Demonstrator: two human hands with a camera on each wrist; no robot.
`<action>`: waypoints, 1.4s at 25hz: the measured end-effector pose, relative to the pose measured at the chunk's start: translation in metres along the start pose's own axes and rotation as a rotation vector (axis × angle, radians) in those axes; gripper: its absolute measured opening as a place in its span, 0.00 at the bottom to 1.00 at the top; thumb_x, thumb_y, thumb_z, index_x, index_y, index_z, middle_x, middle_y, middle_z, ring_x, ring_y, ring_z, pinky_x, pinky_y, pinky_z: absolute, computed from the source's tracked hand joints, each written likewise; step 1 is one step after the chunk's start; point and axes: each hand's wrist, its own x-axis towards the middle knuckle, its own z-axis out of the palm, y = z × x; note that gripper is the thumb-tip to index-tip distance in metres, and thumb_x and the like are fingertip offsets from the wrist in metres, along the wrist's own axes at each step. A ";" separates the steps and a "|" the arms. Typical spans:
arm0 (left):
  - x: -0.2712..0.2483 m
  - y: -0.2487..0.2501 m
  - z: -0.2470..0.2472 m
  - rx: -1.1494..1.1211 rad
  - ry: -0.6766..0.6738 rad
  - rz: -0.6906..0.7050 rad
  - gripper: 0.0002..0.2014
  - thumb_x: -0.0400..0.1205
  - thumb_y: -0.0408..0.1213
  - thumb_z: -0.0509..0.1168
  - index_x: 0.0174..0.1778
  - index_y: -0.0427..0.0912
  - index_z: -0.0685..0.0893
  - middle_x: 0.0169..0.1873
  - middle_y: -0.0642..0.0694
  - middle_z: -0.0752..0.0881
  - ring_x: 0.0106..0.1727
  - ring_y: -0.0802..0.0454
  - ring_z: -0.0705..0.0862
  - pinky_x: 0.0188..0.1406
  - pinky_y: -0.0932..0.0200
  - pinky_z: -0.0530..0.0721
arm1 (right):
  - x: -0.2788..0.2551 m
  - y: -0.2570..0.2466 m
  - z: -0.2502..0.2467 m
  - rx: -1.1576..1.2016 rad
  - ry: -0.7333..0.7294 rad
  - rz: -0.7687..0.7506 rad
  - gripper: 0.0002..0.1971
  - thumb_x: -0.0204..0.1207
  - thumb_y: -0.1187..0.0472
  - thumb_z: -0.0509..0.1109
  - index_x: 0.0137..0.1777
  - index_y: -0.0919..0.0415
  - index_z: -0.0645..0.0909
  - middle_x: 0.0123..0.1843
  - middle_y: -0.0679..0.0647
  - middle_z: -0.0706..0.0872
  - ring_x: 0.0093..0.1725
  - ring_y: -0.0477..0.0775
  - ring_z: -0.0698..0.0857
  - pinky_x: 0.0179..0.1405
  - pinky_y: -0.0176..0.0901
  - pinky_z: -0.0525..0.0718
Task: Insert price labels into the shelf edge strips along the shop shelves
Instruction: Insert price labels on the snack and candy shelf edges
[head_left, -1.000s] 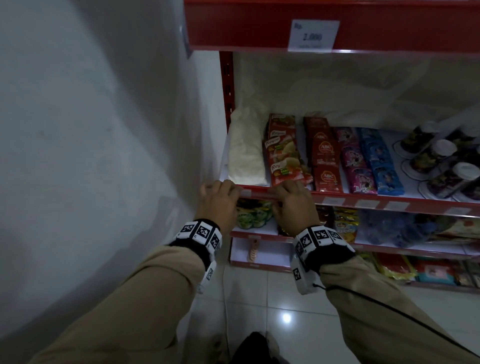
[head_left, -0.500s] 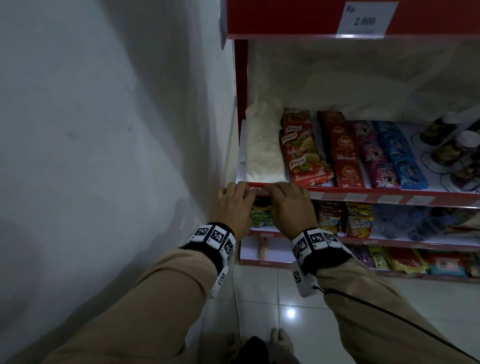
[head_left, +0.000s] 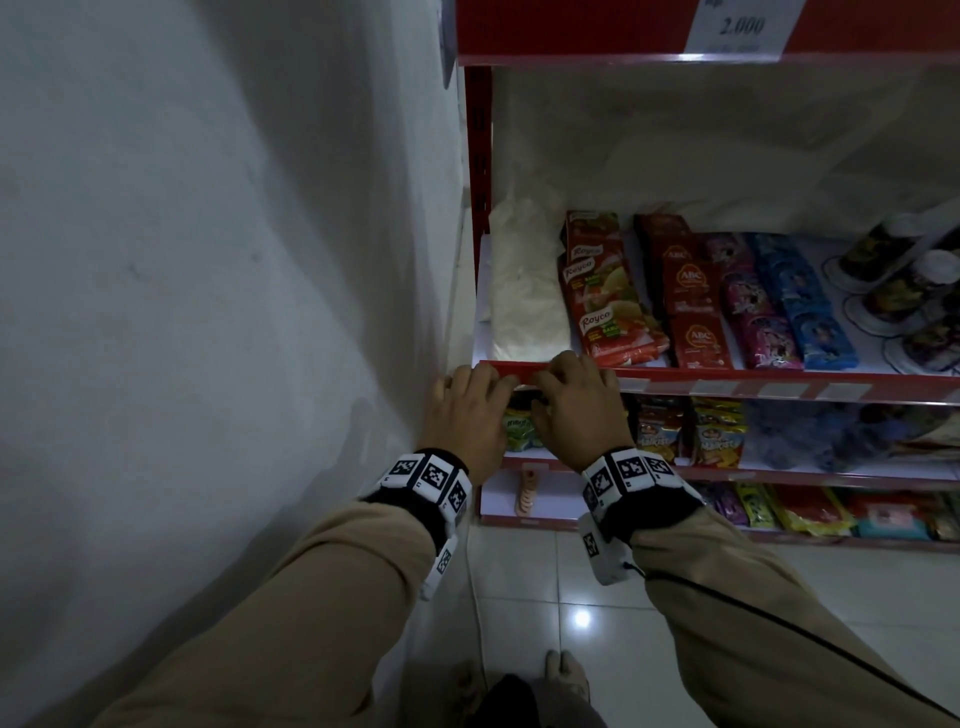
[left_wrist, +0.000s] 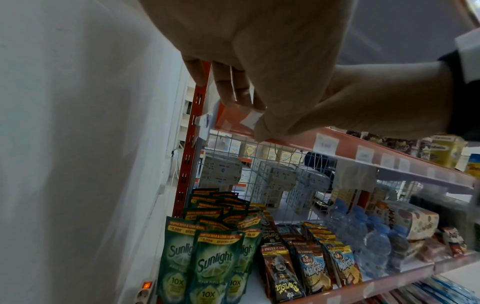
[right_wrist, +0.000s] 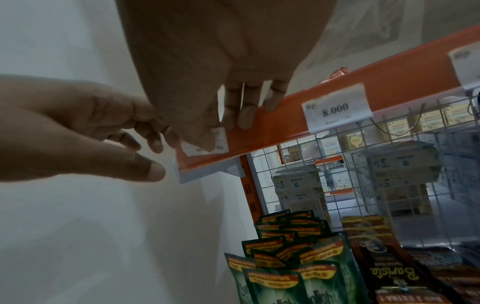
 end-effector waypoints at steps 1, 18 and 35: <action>-0.001 0.000 -0.001 -0.009 -0.008 -0.005 0.29 0.72 0.38 0.67 0.71 0.49 0.72 0.62 0.45 0.76 0.61 0.44 0.73 0.56 0.49 0.67 | 0.001 0.001 0.000 0.028 -0.002 0.014 0.11 0.73 0.57 0.68 0.53 0.59 0.83 0.55 0.59 0.81 0.54 0.64 0.78 0.51 0.54 0.72; 0.017 0.005 -0.013 -0.546 0.013 -0.354 0.12 0.85 0.50 0.58 0.52 0.47 0.82 0.55 0.48 0.84 0.61 0.42 0.75 0.61 0.48 0.65 | 0.002 -0.005 -0.014 1.223 0.024 0.456 0.05 0.75 0.70 0.72 0.49 0.69 0.82 0.42 0.65 0.87 0.42 0.56 0.87 0.47 0.44 0.86; 0.019 -0.004 -0.019 -0.184 -0.032 -0.121 0.10 0.82 0.47 0.60 0.57 0.52 0.82 0.59 0.52 0.80 0.61 0.46 0.74 0.52 0.50 0.60 | 0.019 0.009 -0.030 0.594 -0.070 -0.010 0.10 0.72 0.71 0.71 0.50 0.60 0.87 0.45 0.56 0.90 0.45 0.53 0.87 0.48 0.44 0.85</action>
